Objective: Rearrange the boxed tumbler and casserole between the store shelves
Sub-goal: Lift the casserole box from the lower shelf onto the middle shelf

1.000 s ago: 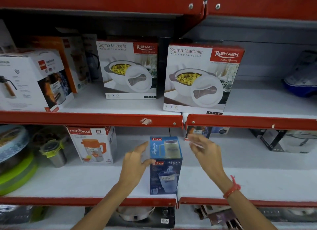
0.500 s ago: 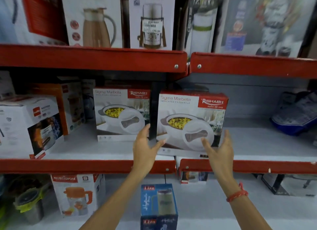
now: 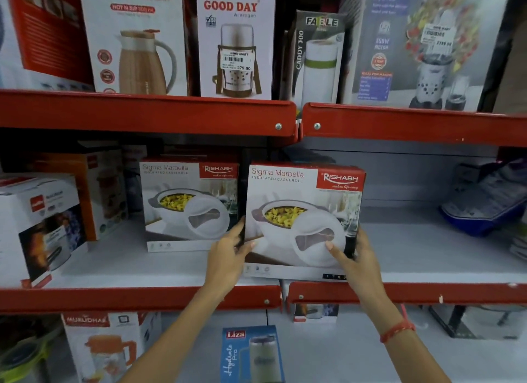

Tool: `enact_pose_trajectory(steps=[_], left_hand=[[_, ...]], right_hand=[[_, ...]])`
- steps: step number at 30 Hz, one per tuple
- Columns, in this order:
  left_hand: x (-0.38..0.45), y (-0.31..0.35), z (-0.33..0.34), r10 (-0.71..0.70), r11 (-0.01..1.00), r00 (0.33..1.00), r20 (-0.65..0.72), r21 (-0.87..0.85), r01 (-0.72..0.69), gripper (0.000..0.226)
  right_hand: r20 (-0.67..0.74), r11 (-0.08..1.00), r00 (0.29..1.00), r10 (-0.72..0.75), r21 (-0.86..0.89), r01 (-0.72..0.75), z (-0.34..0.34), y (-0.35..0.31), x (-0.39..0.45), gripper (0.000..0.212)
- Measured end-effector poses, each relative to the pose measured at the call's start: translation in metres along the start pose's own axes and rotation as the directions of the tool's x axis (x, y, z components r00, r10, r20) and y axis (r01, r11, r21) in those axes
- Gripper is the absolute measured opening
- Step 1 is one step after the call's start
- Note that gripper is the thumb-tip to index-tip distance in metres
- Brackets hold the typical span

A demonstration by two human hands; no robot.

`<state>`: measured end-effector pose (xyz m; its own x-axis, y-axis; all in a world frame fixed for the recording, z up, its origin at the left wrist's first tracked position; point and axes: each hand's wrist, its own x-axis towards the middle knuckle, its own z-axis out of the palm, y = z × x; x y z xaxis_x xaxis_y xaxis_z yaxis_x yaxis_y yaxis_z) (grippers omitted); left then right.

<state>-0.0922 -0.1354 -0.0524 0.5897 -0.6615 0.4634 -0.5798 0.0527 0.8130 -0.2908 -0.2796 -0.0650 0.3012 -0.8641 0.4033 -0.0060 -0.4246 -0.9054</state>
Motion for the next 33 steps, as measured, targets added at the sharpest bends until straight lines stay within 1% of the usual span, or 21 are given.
enact_pose_trajectory(steps=[3, 9, 12, 13, 15, 17, 22, 29, 33], left_hand=[[-0.01, 0.003, -0.02, 0.039, 0.997, 0.998, -0.044, -0.059, -0.041, 0.055], [-0.038, 0.021, -0.065, 0.022, 0.989, 0.999, -0.031, -0.147, -0.027, 0.054], [-0.062, 0.027, -0.086, -0.001, 0.977, 0.999, -0.05, -0.212, -0.01, 0.055], [-0.07, 0.029, -0.094, -0.014, 0.972, 0.998, -0.06, -0.235, 0.0, 0.057], [-0.086, 0.031, -0.108, -0.049, 0.958, 0.996, -0.079, -0.286, 0.025, 0.061], [-0.1, 0.032, -0.123, -0.077, 0.948, 0.993, -0.086, -0.314, 0.047, 0.06], [-0.131, 0.036, -0.153, -0.078, 0.946, 0.993, -0.092, -0.321, 0.045, 0.056], [-0.155, 0.023, -0.173, -0.108, 0.937, 0.988, -0.113, -0.343, 0.063, 0.049], [-0.156, 0.019, -0.18, -0.08, 0.946, 0.99, -0.112, -0.323, 0.04, 0.05]], right_hand=[[0.01, 0.999, 0.999, -0.036, 0.021, 0.036, -0.002, -0.013, -0.009, 0.066], [0.023, 0.995, 0.995, -0.101, 0.011, 0.101, -0.002, -0.048, -0.044, 0.072], [0.036, 0.992, 0.992, -0.119, 0.037, 0.118, -0.003, -0.063, -0.068, 0.069], [0.038, 0.991, 0.992, -0.12, 0.058, 0.118, -0.003, -0.068, -0.076, 0.064], [0.04, 0.989, 0.992, -0.123, 0.091, 0.119, -0.005, -0.078, -0.093, 0.063], [0.057, 0.987, 0.991, -0.12, 0.113, 0.113, -0.005, -0.087, -0.11, 0.062], [0.084, 0.977, 0.986, -0.141, 0.175, 0.125, 0.0, -0.098, -0.14, 0.071], [0.086, 0.983, 0.991, -0.101, 0.159, 0.086, 0.009, -0.095, -0.169, 0.074], [0.085, 0.984, 0.992, -0.096, 0.16, 0.082, 0.018, -0.098, -0.171, 0.074]])
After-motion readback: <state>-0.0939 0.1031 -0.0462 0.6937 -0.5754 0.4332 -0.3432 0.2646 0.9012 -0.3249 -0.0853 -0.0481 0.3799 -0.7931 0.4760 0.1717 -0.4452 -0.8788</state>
